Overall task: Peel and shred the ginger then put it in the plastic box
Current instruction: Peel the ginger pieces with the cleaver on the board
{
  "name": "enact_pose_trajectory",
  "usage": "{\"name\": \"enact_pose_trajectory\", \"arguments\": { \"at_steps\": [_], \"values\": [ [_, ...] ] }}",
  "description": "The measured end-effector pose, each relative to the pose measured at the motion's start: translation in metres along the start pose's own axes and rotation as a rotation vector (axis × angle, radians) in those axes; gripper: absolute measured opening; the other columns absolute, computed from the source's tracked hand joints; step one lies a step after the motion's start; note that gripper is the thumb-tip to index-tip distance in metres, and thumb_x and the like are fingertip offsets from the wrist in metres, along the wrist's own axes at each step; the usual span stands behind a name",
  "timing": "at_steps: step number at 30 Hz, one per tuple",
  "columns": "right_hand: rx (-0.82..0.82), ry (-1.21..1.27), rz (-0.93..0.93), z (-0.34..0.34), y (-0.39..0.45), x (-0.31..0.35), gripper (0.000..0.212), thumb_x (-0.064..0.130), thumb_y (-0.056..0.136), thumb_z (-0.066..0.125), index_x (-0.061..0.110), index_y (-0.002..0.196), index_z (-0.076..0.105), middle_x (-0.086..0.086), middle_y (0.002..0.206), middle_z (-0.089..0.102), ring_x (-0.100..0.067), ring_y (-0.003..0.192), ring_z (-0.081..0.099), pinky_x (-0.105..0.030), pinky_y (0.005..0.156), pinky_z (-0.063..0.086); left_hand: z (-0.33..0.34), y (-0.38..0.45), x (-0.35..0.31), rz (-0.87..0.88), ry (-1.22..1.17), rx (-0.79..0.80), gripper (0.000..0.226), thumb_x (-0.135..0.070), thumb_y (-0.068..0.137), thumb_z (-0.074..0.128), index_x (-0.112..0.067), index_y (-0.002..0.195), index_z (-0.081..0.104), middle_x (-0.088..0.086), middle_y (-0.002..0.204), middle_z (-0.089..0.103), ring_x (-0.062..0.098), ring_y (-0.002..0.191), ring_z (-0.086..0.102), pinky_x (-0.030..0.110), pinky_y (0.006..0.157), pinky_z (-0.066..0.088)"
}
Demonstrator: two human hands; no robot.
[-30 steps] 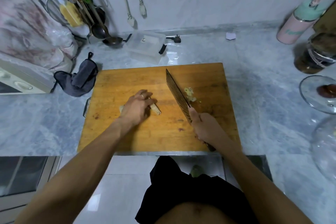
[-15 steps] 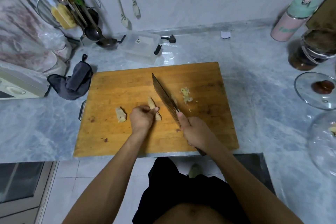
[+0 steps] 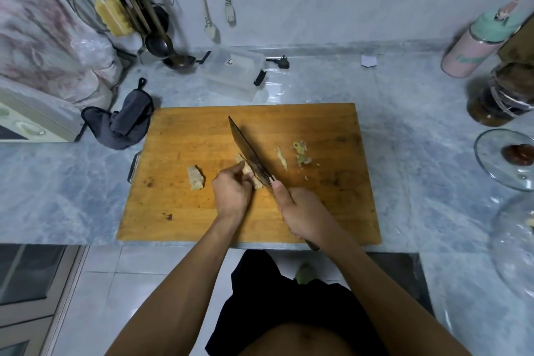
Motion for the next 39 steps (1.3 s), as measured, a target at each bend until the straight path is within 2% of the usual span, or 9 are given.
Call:
{"name": "enact_pose_trajectory", "arguments": {
  "at_steps": [3,6,8,13,17,25,30,35,39],
  "values": [
    [0.017,0.004,-0.008,-0.002,-0.003,0.004,0.064,0.057,0.103,0.022,0.010,0.076,0.056,-0.009,0.064,0.053,-0.023,0.058,0.054,-0.045,0.068,0.055,-0.001,0.000,-0.001,-0.021,0.024,-0.008,0.038,0.003,0.086,0.061,0.001,0.124,0.065,0.015,0.117,0.070,0.016,0.107,0.065,0.026,0.103,0.045],
    [0.020,-0.019,-0.015,-0.002,-0.005,0.006,0.069,0.056,0.104,0.022,0.003,0.081,0.061,-0.011,0.065,0.054,-0.025,0.059,0.054,-0.045,0.068,0.054,-0.002,-0.001,-0.002,-0.038,0.046,-0.012,0.038,0.002,0.088,0.061,0.001,0.126,0.064,0.014,0.116,0.070,0.012,0.100,0.063,0.006,0.086,0.038],
    [0.018,-0.037,-0.024,-0.003,-0.005,0.005,0.069,0.056,0.103,0.021,0.004,0.079,0.060,-0.011,0.064,0.053,-0.026,0.059,0.055,-0.045,0.068,0.053,-0.002,-0.001,-0.004,-0.028,0.059,-0.019,0.037,-0.001,0.088,0.062,0.000,0.125,0.065,0.015,0.115,0.071,0.018,0.103,0.065,0.004,0.081,0.035],
    [0.014,-0.048,-0.039,-0.005,-0.006,0.006,0.065,0.054,0.104,0.021,0.008,0.076,0.056,-0.012,0.063,0.051,-0.027,0.060,0.054,-0.045,0.071,0.052,-0.002,-0.001,-0.007,-0.014,0.069,-0.034,0.037,-0.004,0.086,0.063,-0.003,0.122,0.068,0.011,0.111,0.073,0.020,0.106,0.066,0.005,0.085,0.037],
    [0.029,-0.028,-0.035,-0.008,-0.007,0.005,0.062,0.053,0.105,0.021,0.009,0.074,0.054,-0.010,0.061,0.048,-0.022,0.055,0.050,-0.039,0.063,0.047,-0.002,-0.001,-0.006,-0.036,0.072,-0.038,0.037,-0.006,0.087,0.063,-0.004,0.124,0.067,0.012,0.114,0.072,0.019,0.106,0.066,0.007,0.087,0.038],
    [0.065,-0.025,-0.027,-0.008,-0.008,0.004,0.062,0.052,0.105,0.020,0.009,0.077,0.054,-0.008,0.063,0.049,-0.022,0.058,0.051,-0.034,0.064,0.044,-0.003,-0.003,-0.009,-0.008,0.072,-0.037,0.032,-0.004,0.087,0.063,-0.003,0.118,0.070,0.011,0.108,0.074,0.019,0.103,0.066,0.005,0.082,0.036],
    [0.096,0.010,0.000,-0.010,-0.005,0.002,0.065,0.054,0.105,0.020,0.008,0.077,0.055,-0.011,0.061,0.051,-0.020,0.049,0.052,-0.026,0.051,0.045,-0.002,0.000,-0.005,-0.033,0.061,-0.048,0.035,-0.006,0.086,0.065,-0.003,0.121,0.068,0.012,0.112,0.072,0.020,0.109,0.066,0.007,0.089,0.037],
    [0.115,0.044,0.017,-0.009,0.001,0.000,0.067,0.058,0.103,0.020,0.008,0.077,0.056,-0.012,0.060,0.052,-0.023,0.048,0.052,-0.023,0.044,0.043,-0.004,0.001,-0.005,-0.041,0.072,-0.065,0.036,-0.005,0.088,0.065,-0.002,0.124,0.067,0.013,0.113,0.072,0.005,0.092,0.059,0.001,0.083,0.034],
    [0.111,0.063,0.020,-0.005,0.005,-0.002,0.069,0.059,0.103,0.020,0.008,0.074,0.056,-0.013,0.058,0.051,-0.021,0.043,0.050,-0.022,0.042,0.040,-0.003,-0.001,-0.002,-0.035,0.089,-0.076,0.035,-0.007,0.088,0.065,-0.004,0.123,0.067,0.013,0.110,0.073,0.006,0.090,0.061,0.004,0.081,0.037]
  ]
}}
Point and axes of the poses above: each hand's wrist, its own y-axis towards the middle knuckle, its own z-axis out of the palm, x = y × z, the point moved 7 cm from there along y, towards the middle knuckle
